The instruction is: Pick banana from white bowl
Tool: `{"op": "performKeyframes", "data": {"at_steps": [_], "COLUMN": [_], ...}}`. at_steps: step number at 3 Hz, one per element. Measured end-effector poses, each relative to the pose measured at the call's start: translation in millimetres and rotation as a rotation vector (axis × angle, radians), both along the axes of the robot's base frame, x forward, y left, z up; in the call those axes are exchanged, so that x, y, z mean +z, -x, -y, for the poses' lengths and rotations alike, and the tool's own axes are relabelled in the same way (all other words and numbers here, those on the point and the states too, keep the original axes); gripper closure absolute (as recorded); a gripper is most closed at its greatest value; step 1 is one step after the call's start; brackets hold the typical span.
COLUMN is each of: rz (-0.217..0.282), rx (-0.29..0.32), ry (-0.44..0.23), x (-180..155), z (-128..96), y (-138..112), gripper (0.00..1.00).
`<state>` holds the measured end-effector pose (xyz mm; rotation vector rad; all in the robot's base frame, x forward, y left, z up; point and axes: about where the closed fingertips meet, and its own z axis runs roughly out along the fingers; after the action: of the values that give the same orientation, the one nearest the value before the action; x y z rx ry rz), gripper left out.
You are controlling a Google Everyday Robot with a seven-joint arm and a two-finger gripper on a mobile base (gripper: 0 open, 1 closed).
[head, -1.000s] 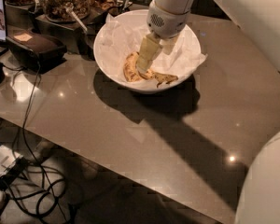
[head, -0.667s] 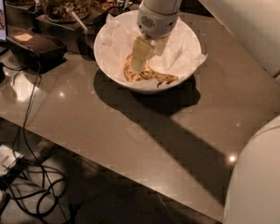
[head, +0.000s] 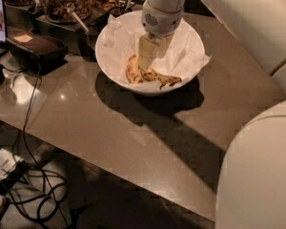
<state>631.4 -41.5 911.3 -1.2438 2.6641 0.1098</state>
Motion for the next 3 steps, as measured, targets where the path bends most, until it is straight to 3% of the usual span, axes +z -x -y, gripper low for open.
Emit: {"op": "performKeyframes", "data": {"at_steps": [3], "rz": [-0.020], "rx": [-0.035], "ry": [0.015], "x": [-14], "z": [6], "y": [-6], "gripper": [0.50]}}
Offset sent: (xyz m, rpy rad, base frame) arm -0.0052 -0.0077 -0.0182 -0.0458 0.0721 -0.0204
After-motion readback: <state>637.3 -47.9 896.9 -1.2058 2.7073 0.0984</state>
